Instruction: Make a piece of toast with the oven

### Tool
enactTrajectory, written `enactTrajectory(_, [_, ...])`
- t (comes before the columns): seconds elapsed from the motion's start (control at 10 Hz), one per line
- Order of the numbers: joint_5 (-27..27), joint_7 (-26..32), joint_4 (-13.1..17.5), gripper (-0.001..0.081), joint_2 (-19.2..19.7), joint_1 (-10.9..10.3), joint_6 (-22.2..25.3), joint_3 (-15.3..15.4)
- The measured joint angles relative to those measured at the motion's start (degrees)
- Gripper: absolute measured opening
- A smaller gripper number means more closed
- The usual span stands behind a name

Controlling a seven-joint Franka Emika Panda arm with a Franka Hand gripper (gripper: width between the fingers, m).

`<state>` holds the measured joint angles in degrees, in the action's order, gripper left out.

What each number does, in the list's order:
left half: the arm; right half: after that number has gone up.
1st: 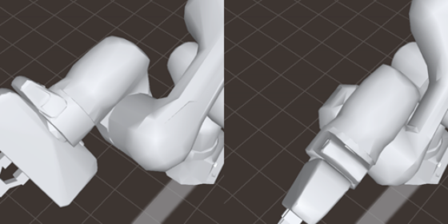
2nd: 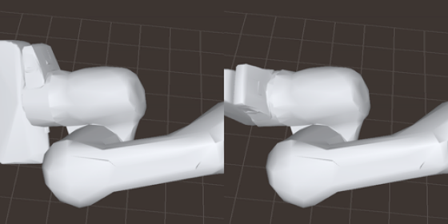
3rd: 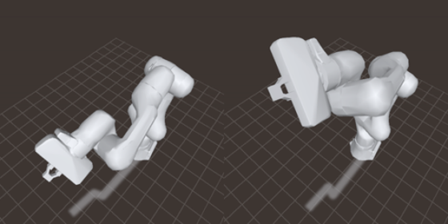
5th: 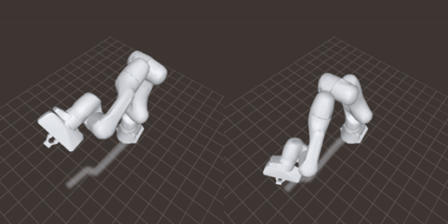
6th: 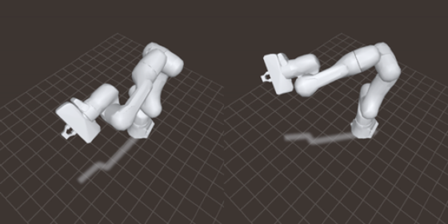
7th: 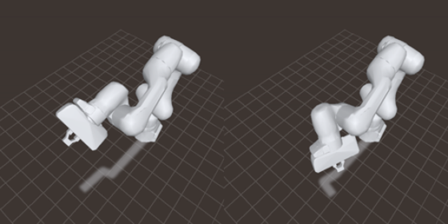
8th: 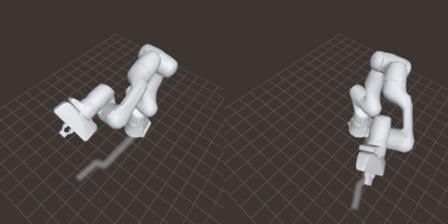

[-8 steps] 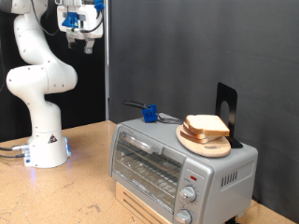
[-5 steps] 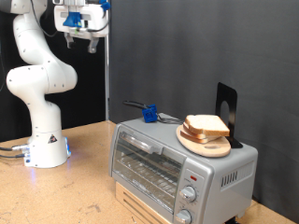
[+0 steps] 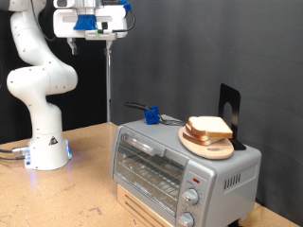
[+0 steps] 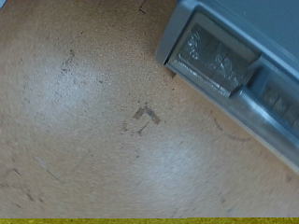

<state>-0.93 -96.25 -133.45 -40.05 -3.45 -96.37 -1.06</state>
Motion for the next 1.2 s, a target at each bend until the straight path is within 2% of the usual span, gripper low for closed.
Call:
enactTrajectory(0.2, [0.1,12.5,-0.3,0.0808,1.0,-2.9,-2.2,-0.4])
enactTrajectory(0.3, [0.2,18.8,-0.9,0.0808,2.2,-4.0,-5.1,-0.8])
enactTrajectory(0.5, [1.6,29.3,-3.1,0.0808,3.7,-4.9,-14.1,-1.4])
enactTrajectory(0.6, [1.2,28.3,-3.0,0.0808,3.7,-4.8,-12.9,-1.4])
enactTrajectory(0.7, [0.9,33.3,-2.7,0.0808,3.7,-5.5,-12.1,-1.8])
enactTrajectory(1.0, [-0.9,53.4,-1.5,0.0808,3.8,-9.8,-12.1,-4.9])
enactTrajectory(1.1, [-2.3,54.6,-1.6,0.0808,4.1,-10.2,-13.4,-5.5])
enactTrajectory(1.2, [-3.6,50.4,-2.0,0.0808,4.3,-9.8,-15.2,-5.3])
